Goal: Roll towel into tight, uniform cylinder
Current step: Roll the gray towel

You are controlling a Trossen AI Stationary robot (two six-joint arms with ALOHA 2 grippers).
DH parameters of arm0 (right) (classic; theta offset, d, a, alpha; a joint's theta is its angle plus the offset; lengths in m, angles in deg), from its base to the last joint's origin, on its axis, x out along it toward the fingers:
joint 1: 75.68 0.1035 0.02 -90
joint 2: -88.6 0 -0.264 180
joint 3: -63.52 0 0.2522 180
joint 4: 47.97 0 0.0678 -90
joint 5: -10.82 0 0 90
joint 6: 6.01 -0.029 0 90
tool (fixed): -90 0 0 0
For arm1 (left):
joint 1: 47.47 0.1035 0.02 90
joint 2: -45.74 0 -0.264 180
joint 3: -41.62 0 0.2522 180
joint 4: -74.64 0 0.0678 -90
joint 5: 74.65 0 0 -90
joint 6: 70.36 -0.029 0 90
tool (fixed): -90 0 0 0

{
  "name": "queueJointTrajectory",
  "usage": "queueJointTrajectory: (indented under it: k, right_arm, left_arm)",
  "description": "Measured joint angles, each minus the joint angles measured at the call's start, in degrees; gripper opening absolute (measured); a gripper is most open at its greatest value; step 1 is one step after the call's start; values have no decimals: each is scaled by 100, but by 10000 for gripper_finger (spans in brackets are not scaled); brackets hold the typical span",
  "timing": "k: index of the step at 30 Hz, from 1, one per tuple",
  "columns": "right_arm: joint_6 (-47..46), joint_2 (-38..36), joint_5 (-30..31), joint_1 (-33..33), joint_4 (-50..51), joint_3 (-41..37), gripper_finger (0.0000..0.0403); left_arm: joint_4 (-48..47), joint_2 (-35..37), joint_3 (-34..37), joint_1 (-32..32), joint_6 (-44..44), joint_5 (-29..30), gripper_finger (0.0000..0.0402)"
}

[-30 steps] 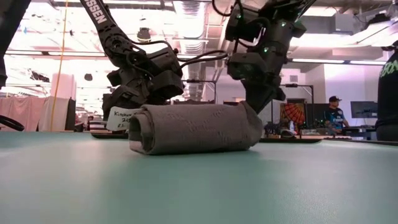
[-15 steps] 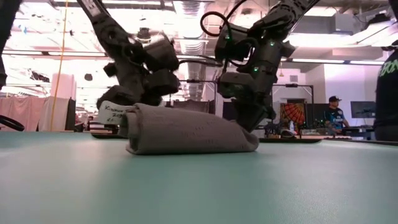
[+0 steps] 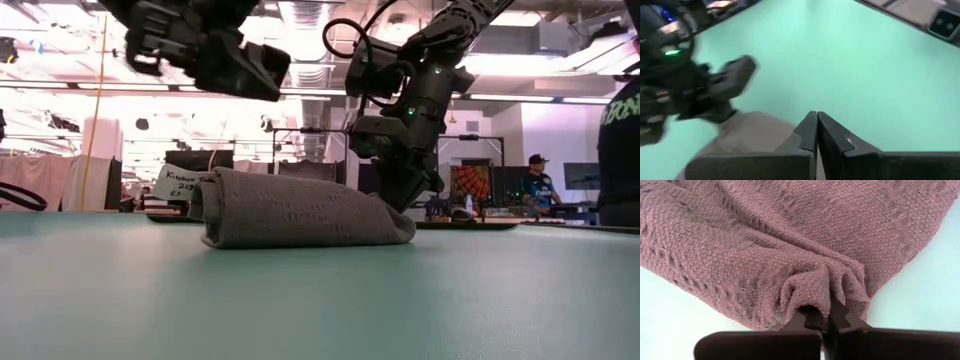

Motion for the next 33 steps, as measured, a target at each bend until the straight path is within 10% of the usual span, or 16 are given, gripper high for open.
queueJointTrajectory:
  k: [15, 33]
  right_arm:
    - [-40, 11, 44, 38, -149, -4, 14]
    - [1105, -1556, 258, 146, 1194, -11, 138]
  left_arm:
    - [749, -1738, 110, -491, 259, 1623, 0]
    - [214, -1822, 136, -253, 239, 948, 0]
